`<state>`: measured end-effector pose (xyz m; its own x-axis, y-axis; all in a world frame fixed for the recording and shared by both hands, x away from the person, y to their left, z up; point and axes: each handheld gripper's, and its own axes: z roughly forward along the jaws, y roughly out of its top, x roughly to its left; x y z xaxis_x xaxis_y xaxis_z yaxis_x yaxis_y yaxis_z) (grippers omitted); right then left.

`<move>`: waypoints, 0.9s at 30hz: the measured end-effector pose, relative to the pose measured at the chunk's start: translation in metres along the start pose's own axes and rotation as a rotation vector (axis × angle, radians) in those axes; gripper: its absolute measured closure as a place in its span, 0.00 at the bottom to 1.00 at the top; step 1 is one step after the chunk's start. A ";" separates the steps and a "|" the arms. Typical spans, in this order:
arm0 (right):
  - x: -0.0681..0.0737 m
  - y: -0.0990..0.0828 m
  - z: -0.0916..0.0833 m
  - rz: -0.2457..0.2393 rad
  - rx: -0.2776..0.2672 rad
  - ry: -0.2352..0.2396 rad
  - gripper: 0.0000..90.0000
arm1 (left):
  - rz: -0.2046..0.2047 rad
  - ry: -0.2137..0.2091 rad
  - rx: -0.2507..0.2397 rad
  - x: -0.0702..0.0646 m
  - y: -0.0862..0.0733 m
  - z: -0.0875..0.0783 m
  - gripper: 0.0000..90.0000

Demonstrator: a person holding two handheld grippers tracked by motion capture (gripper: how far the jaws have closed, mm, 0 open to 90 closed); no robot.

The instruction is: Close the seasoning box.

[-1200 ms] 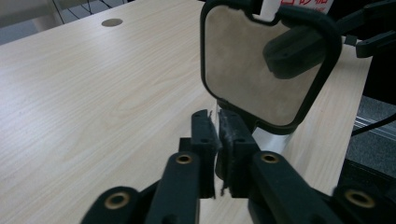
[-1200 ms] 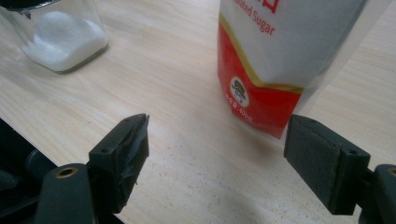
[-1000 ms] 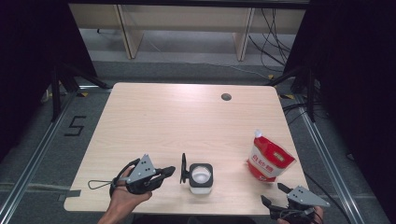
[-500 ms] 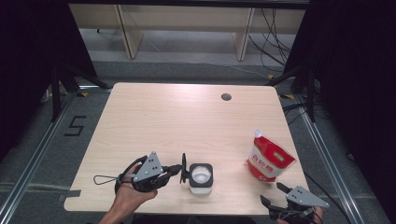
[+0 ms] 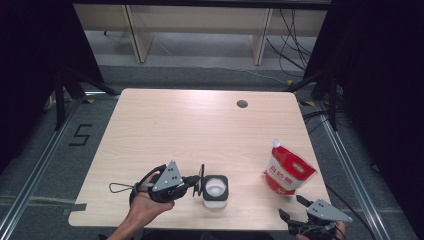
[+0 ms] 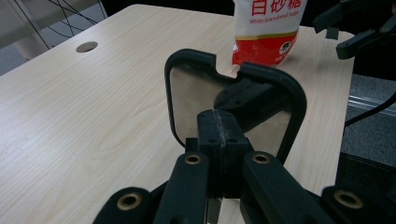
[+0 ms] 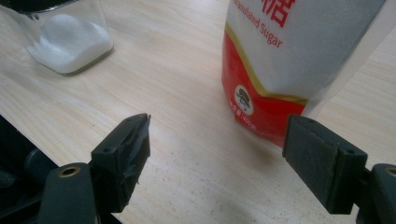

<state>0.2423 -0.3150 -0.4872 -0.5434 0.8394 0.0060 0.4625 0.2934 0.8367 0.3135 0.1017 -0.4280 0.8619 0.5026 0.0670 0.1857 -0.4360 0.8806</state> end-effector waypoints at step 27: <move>0.001 0.000 0.000 -0.008 0.007 -0.001 0.27 | 0.032 -0.049 0.064 -0.010 -0.003 0.032 0.99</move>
<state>0.2419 -0.3140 -0.4870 -0.5462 0.8377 -0.0012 0.4633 0.3032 0.8327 0.3197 0.0737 -0.4463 0.8895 0.4516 0.0699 0.1867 -0.4988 0.8464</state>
